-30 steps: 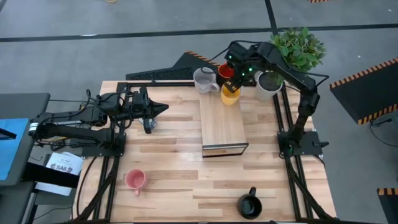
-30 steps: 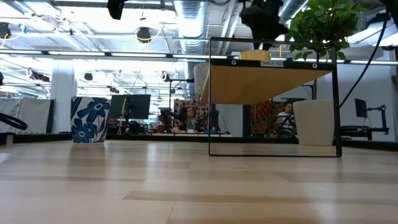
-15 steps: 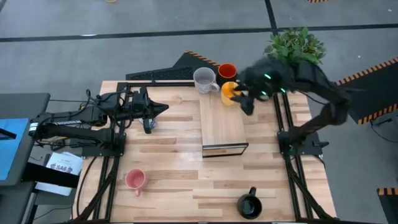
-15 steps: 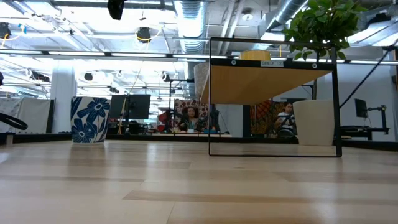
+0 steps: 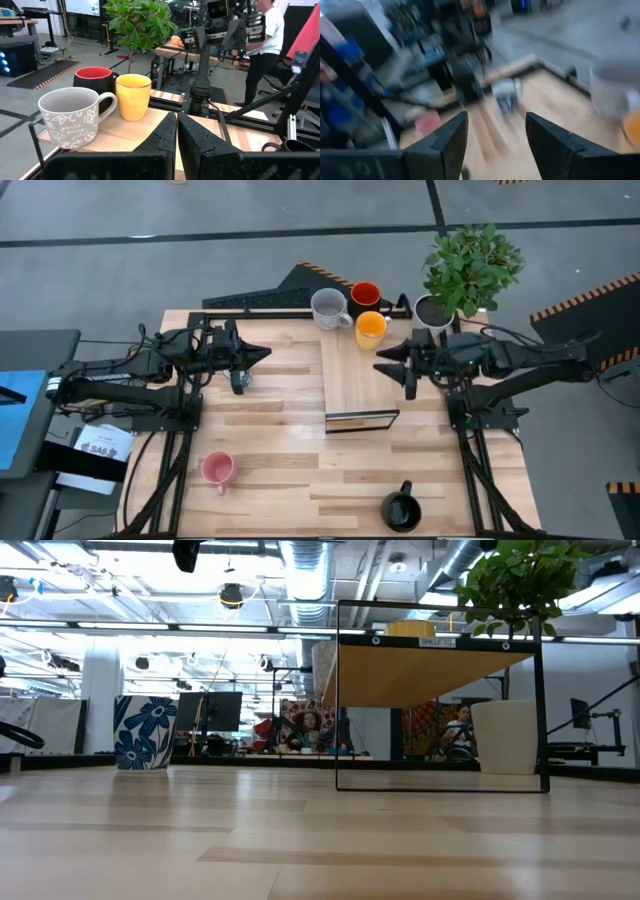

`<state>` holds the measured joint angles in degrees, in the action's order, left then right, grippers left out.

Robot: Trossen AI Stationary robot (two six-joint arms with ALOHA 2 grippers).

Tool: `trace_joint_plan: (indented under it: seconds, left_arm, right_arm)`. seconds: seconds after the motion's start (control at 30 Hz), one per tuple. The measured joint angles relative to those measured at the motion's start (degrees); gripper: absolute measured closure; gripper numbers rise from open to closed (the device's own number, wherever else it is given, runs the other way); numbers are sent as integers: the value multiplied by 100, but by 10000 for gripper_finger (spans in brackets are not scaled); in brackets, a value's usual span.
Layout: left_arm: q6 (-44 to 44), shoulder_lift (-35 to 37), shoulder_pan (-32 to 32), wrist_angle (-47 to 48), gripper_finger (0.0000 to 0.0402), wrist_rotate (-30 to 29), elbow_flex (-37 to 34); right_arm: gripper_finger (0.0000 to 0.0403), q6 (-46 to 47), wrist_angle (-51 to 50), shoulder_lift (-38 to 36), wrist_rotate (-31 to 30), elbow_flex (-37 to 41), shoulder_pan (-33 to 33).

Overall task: Place coffee mugs
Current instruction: Put the white patterned mug on the shelf

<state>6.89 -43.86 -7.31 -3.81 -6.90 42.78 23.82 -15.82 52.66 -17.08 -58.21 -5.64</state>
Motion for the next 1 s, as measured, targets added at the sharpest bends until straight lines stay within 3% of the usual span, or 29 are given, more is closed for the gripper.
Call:
trace_joint_plan:
  seconds: [0.07, 0.2, 1.0]
  left_arm:
    - [13, 0, 0, 0, 401, 0, 0]
    - [44, 0, 0, 11, 401, 0, 0]
    - [160, -5, 2, -84, 401, -150, -4]
  right_arm:
    - [180, -305, 672, -28, -4, 198, 39]
    - [180, -1044, 918, 132, 1, 226, 168]
    - [180, -1021, 842, 213, 44, 225, 202]
